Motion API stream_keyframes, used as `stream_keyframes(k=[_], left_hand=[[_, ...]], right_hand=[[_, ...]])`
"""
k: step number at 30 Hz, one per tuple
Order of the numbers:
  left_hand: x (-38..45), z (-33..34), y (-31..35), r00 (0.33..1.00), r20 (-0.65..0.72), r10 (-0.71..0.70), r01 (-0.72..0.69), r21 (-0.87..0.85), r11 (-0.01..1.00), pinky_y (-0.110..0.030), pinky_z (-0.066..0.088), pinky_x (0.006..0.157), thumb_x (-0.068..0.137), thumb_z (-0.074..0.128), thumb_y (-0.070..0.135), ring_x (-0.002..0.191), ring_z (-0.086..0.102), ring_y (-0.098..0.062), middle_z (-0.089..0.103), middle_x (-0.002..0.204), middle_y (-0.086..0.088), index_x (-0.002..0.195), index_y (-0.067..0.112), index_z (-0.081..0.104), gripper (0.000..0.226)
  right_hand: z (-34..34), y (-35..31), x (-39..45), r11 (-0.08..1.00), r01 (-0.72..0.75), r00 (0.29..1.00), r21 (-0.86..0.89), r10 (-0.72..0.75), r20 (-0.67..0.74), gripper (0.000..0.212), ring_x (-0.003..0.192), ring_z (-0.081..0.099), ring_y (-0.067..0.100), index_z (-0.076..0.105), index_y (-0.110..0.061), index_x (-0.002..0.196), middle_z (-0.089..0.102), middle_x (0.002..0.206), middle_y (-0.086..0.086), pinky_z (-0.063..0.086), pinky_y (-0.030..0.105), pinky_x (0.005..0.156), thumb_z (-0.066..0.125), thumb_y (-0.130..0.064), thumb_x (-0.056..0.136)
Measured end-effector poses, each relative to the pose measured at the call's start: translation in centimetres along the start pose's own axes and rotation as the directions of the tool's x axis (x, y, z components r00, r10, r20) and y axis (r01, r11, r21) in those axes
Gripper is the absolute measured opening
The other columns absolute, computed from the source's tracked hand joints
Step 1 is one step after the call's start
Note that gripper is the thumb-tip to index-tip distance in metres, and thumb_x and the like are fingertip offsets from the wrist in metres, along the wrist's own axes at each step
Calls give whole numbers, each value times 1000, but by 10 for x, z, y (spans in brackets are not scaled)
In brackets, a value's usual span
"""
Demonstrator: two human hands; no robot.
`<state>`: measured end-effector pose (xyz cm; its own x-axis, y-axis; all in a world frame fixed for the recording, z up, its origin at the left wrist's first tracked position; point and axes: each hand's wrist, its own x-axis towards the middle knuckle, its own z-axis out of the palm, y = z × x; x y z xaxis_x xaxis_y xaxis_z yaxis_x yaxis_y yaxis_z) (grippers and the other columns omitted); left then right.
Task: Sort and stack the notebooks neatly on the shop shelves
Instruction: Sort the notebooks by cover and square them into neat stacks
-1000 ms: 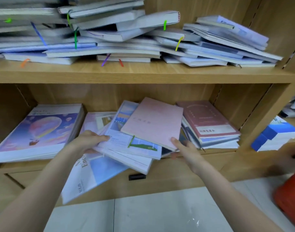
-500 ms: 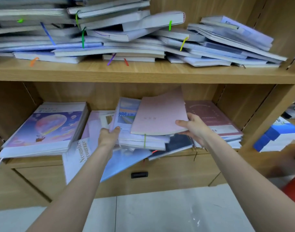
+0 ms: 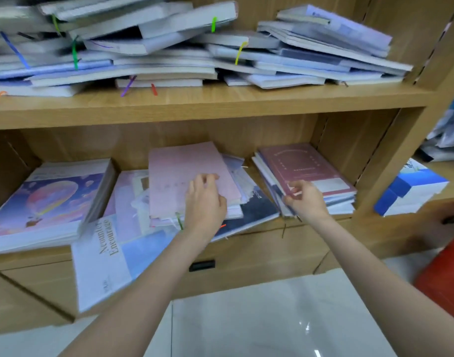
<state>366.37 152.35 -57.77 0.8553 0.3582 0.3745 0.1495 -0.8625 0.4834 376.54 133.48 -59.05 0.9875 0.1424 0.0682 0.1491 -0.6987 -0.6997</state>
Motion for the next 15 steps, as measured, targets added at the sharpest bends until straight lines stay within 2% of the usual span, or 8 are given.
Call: stream_keyframes(k=[1,3,5,7,9,11,13,15], left_hand=[[-2,13,12,998,31,63,-62,-11,998,-31,29,98,86,47,3,118,37,-29,42,128,-13,129,6,44,43],[-6,37,34,980,106,167,-164,-40,986,-31,31,97,86,47,4,116,40,-27,42,126,-12,126,6,45,40],[-11,62,52,949,179,260,-254,-59,966,-30,29,99,86,47,4,118,39,-26,42,127,-10,126,5,44,39],[-15,82,60,921,250,299,-287,-81,954,-27,26,101,87,47,5,122,39,-25,42,131,-11,129,3,42,42],[-13,103,64,927,295,231,-193,-155,969,-24,28,100,90,47,6,123,41,-23,42,133,-9,133,5,40,43],[-7,113,65,934,343,97,-5,-258,966,-23,33,98,91,48,6,123,44,-21,44,133,-7,133,6,41,43],[3,118,64,916,402,9,149,-362,920,-23,37,96,90,49,3,119,50,-22,52,130,-10,129,3,47,39],[14,122,63,892,452,-20,229,-414,881,-25,40,94,89,50,-1,110,55,-24,59,121,-14,121,0,54,33]], right_hand=[[-9,17,3,992,77,997,-97,-75,20,52,111,51,27,47,-4,130,48,128,15,39,27,87,68,-15,84],[-18,48,13,927,224,967,-301,-174,184,72,132,34,29,32,-9,141,29,146,14,30,28,103,72,-15,81],[-24,75,24,775,341,930,-532,-196,310,87,142,15,26,13,-15,148,8,156,8,17,31,113,70,-24,83],[-26,89,31,644,408,910,-648,-226,348,90,145,4,22,3,-15,149,-1,157,4,4,35,116,63,-36,86],[-21,98,39,586,484,874,-650,-348,338,85,145,10,22,10,-9,148,9,157,8,-3,33,116,60,-40,87],[-14,102,44,575,570,815,-587,-488,313,78,140,27,28,27,-5,144,28,151,15,-1,32,113,66,-35,84],[-17,99,48,644,577,810,-502,-528,254,70,137,34,24,37,-8,141,36,148,11,10,27,114,68,-33,83],[-28,90,54,753,541,839,-375,-515,176,64,133,41,22,45,-10,137,43,143,8,28,29,110,69,-32,82]])
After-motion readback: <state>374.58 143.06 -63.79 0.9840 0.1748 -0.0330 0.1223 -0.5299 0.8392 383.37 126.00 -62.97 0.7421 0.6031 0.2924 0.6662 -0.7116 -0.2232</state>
